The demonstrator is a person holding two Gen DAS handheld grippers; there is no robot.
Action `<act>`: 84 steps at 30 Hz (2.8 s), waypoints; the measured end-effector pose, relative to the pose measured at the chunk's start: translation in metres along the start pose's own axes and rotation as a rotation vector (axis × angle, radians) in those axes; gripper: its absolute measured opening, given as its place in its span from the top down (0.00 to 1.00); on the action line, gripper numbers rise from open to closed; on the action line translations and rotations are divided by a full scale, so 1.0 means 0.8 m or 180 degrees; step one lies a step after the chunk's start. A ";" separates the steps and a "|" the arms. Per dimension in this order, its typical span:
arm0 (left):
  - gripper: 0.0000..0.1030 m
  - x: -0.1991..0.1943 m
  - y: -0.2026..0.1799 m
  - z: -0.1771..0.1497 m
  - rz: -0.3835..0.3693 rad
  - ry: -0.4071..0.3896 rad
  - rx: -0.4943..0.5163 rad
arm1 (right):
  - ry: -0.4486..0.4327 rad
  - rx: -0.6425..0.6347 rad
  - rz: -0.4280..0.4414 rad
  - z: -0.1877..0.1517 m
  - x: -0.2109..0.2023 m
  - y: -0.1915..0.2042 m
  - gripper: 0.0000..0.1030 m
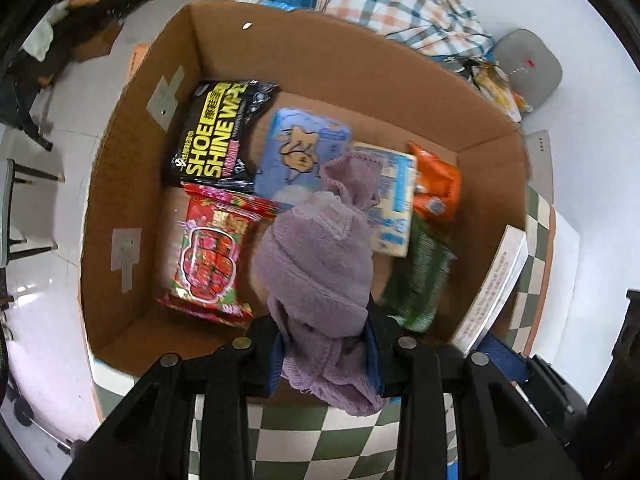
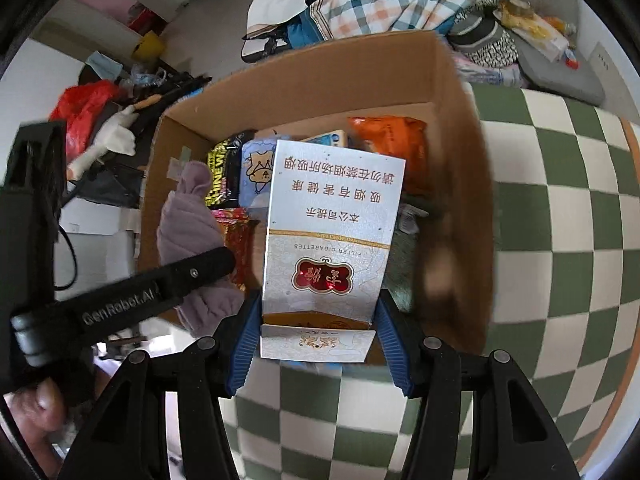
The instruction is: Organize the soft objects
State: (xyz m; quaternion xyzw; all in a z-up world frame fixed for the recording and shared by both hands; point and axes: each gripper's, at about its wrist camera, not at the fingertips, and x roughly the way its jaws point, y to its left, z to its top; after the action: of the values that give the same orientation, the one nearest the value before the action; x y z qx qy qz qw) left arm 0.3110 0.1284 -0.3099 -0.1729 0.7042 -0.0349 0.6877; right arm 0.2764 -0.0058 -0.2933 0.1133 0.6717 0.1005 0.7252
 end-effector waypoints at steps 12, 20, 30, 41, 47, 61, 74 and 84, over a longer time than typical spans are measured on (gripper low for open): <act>0.54 0.041 0.029 0.020 -0.0071 0.0282 -0.0165 | 0.0041 0.0036 -0.0032 0.000 0.073 0.011 0.38; 0.32 0.017 0.034 0.011 -0.0035 0.0092 -0.0113 | 0.0039 0.0100 0.0001 -0.010 0.064 -0.005 0.22; 0.08 -0.039 0.026 -0.020 0.0447 -0.0415 0.0208 | -0.0039 0.0053 -0.0254 -0.017 0.029 -0.027 0.13; 0.04 -0.077 -0.001 -0.068 0.0785 -0.0925 0.0415 | -0.0243 -0.0151 -0.0598 -0.031 -0.033 -0.026 0.00; 0.04 -0.095 -0.008 -0.082 0.0884 -0.1111 0.0408 | -0.0407 -0.0152 -0.0675 -0.033 -0.065 -0.028 0.00; 0.04 -0.218 -0.055 -0.174 0.0743 -0.1553 0.0587 | -0.0777 -0.0246 -0.0674 -0.093 -0.191 -0.013 0.00; 0.04 -0.320 -0.085 -0.274 0.0671 -0.1871 0.0702 | -0.1370 -0.0283 -0.0673 -0.197 -0.372 0.014 0.00; 0.04 -0.351 -0.092 -0.306 0.0671 -0.2006 0.0693 | -0.1449 -0.0321 -0.0618 -0.236 -0.414 0.025 0.00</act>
State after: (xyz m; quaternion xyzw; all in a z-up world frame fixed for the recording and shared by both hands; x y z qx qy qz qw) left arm 0.0837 0.0955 -0.0076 -0.0272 0.4635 0.0165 0.8855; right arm 0.0624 -0.0802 0.0143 0.0316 0.4929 0.0356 0.8688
